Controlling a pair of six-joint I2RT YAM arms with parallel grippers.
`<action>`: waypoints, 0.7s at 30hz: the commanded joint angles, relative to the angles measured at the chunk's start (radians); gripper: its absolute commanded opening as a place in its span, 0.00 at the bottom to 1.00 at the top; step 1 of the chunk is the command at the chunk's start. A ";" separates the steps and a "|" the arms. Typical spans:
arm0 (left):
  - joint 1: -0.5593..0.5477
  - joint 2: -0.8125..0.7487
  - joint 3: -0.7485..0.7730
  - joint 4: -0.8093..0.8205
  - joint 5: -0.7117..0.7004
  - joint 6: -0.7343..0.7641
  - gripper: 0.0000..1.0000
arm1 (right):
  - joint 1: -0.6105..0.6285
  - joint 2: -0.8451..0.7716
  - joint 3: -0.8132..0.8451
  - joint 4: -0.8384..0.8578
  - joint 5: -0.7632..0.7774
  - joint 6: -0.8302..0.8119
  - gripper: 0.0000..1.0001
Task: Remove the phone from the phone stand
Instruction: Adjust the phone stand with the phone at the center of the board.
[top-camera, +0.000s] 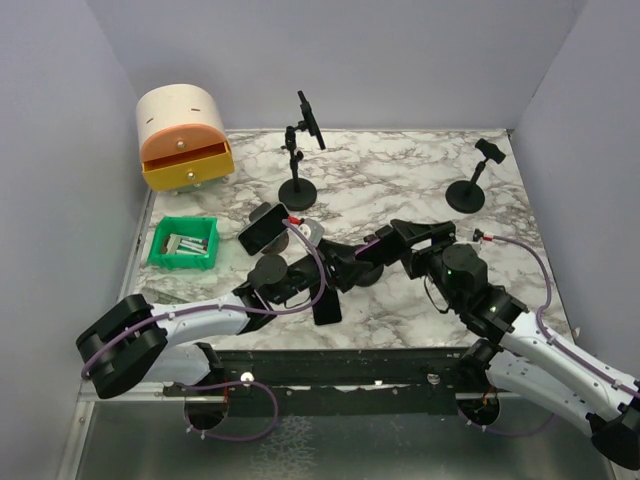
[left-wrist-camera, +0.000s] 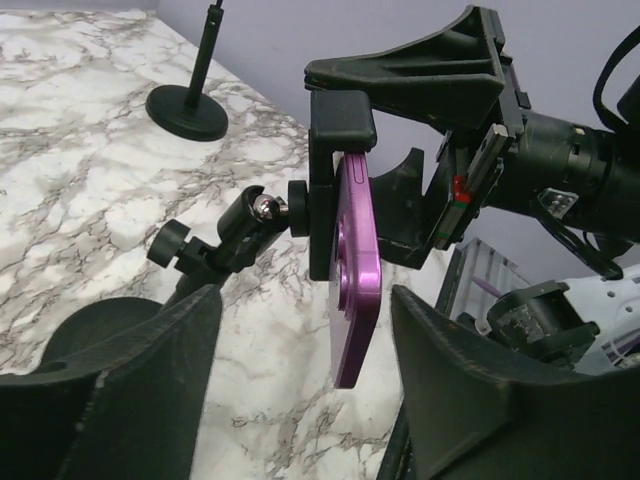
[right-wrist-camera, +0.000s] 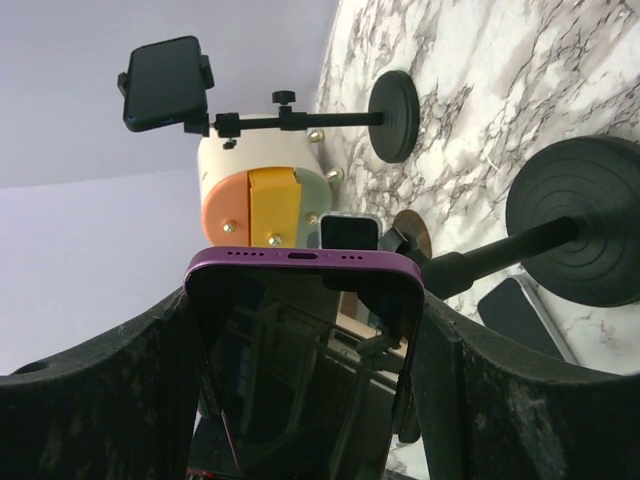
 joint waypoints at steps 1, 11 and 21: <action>0.005 0.027 0.027 0.074 0.039 -0.023 0.60 | 0.000 0.019 -0.071 -0.020 0.004 0.084 0.00; 0.020 0.068 0.062 0.102 0.033 -0.037 0.03 | 0.000 -0.007 -0.073 -0.013 0.018 0.100 0.11; 0.063 0.067 0.103 0.098 0.110 -0.082 0.00 | 0.000 -0.082 0.022 -0.231 0.064 -0.186 1.00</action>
